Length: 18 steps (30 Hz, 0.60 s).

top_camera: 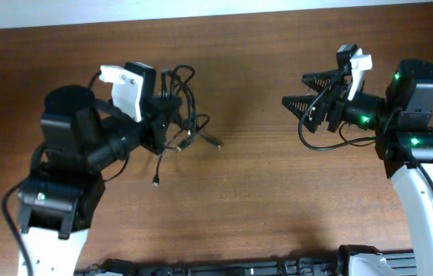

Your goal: Untangle cables

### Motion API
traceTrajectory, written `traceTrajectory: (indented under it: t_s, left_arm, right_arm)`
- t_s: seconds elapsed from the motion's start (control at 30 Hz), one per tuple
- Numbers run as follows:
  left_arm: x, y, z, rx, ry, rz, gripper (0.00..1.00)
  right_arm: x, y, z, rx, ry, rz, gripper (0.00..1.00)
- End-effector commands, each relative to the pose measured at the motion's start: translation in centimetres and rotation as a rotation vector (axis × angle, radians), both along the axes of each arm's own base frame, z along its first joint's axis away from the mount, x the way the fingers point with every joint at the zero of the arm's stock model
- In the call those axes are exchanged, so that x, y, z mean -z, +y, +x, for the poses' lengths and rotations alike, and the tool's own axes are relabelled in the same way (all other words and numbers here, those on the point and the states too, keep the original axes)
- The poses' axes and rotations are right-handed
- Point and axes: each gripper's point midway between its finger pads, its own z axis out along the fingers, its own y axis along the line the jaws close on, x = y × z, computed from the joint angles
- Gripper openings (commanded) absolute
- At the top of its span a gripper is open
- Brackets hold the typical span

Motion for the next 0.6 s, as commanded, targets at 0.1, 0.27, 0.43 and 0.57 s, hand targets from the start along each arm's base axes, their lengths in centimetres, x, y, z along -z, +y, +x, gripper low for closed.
traceTrajectory:
  t_s: [0.1,0.27,0.43,0.57]
  left_arm:
    - [-1.8,-3.6,-2.8,0.362,-0.170,-0.022,0.00]
    - [-2.6,-3.7,-2.5,0.366,-0.229,-0.016,0.00]
    - [-3.7,-4.2,-2.4,0.383,-0.294,-0.021,0.00]
    - [-4.8,-5.4,-2.9,0.421,-0.357,-0.031,0.00]
  right_arm:
    - [-0.9,0.8,-1.5,-0.081,0.011,0.047,0.99]
    - [-0.9,0.8,-1.5,-0.050,0.140,0.119,0.99]
    - [-0.9,2.2,-2.1,-0.084,0.198,0.145,0.99]
    - [-0.1,3.8,-2.0,-0.070,0.208,0.101,0.95]
